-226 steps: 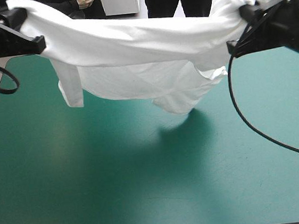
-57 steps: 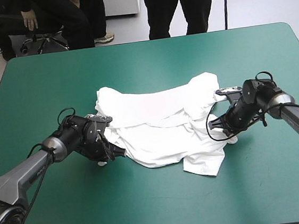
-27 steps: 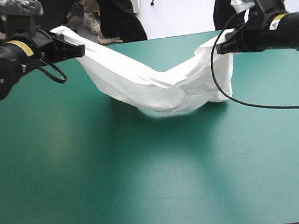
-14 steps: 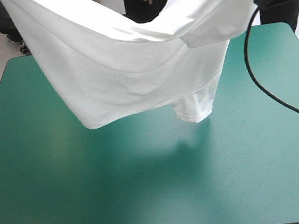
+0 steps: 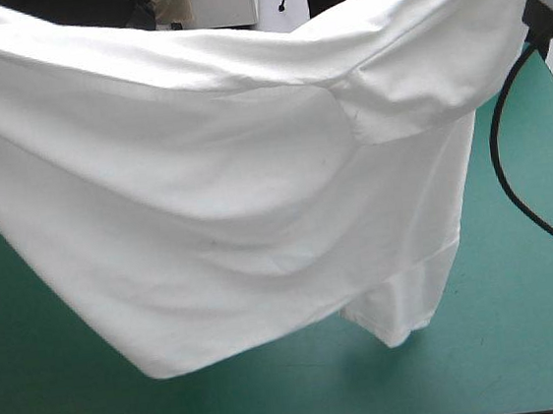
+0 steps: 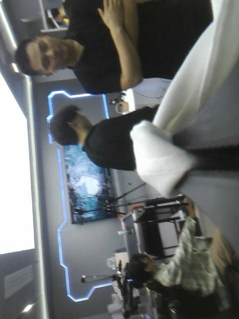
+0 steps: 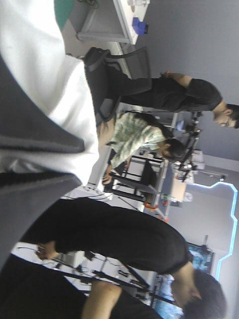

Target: Fold the cloth

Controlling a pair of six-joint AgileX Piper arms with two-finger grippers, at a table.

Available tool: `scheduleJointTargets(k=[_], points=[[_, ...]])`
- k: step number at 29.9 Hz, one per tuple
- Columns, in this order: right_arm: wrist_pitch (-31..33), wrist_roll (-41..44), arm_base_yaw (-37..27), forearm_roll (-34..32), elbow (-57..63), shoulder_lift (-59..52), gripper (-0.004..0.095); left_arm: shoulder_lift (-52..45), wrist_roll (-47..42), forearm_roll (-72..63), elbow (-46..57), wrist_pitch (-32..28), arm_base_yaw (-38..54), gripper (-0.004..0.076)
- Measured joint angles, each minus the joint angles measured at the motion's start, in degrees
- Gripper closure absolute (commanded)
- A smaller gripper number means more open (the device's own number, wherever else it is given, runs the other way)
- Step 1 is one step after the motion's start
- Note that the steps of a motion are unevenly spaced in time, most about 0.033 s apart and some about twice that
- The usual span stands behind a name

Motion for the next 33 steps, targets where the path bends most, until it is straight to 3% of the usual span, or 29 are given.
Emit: scheduleJointTargets(k=[8, 14, 23, 28, 33], points=[[2.0, 2.1, 0.0, -0.3, 23.6, -4.2, 0.0925, -3.2, -10.8, 12.4, 28.4, 4.4, -2.0, 0.0741], [-2.4, 2.3, 0.0, -0.2, 42.3, -1.4, 0.0925, 4.9, -20.9, 14.6, 44.4, -1.1, -1.5, 0.0741], [-16.1, 1.2, 0.0, -0.2, 52.9, 9.6, 0.0925, 22.0, -18.9, 1.4, 46.3, -12.3, 7.6, 0.0741], [-22.9, 2.4, 0.0, 0.0, 52.9, 18.4, 0.0925, 30.4, -18.5, -0.6, 45.0, -13.9, 11.4, 0.0741], [-25.6, 4.3, 0.0, 0.3, 52.9, 26.7, 0.0924, 36.1, -18.5, -1.0, 43.9, -15.3, 13.7, 0.0741]])
